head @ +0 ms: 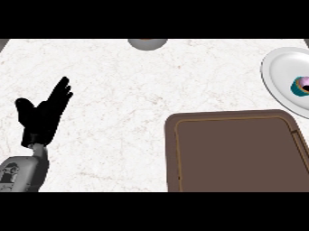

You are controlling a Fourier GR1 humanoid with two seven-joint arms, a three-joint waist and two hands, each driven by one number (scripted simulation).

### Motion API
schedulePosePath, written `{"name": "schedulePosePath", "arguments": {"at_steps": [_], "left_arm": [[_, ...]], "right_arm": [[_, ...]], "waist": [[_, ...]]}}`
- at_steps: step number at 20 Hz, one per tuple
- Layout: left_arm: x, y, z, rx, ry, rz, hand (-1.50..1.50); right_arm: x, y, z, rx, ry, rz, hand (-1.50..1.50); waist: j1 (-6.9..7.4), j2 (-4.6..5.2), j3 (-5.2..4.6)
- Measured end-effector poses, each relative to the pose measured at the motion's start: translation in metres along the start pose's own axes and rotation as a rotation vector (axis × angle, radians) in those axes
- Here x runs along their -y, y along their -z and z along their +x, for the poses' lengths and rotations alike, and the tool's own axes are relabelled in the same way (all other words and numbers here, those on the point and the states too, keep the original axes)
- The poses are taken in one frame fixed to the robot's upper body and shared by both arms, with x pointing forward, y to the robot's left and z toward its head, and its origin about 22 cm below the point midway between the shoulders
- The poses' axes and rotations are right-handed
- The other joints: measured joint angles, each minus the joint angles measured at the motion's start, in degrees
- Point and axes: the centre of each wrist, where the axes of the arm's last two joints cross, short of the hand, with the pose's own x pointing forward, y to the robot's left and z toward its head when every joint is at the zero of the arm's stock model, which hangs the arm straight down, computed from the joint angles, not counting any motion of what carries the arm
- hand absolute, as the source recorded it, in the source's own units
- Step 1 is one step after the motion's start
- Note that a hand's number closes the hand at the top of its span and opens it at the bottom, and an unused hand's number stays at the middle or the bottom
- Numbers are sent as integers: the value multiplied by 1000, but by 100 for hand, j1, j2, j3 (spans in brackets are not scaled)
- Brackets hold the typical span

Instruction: Pick the cupcake from the tray and place it in the plate

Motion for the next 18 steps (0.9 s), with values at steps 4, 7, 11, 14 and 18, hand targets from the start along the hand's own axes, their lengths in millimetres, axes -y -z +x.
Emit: {"name": "schedulePosePath", "arguments": {"at_steps": [4,7,11,14,18], "left_arm": [[-6,-4,-4,-9,-2,8,0],[-7,-5,-5,-11,-5,17,0],[-8,-5,-6,-19,4,25,0],[-10,-5,-6,-17,3,27,0],[-10,-7,-14,-13,4,26,0]], "right_arm": [[0,4,9,159,149,-58,-150],[1,9,19,213,279,-79,-150],[15,16,24,163,458,-74,-150],[22,17,21,111,572,-8,-150],[33,9,0,85,659,49,-150]], "waist": [[-47,-30,-1],[-89,-51,-9],[-143,-71,-15],[-166,-80,-19],[-152,-67,-18]]}}
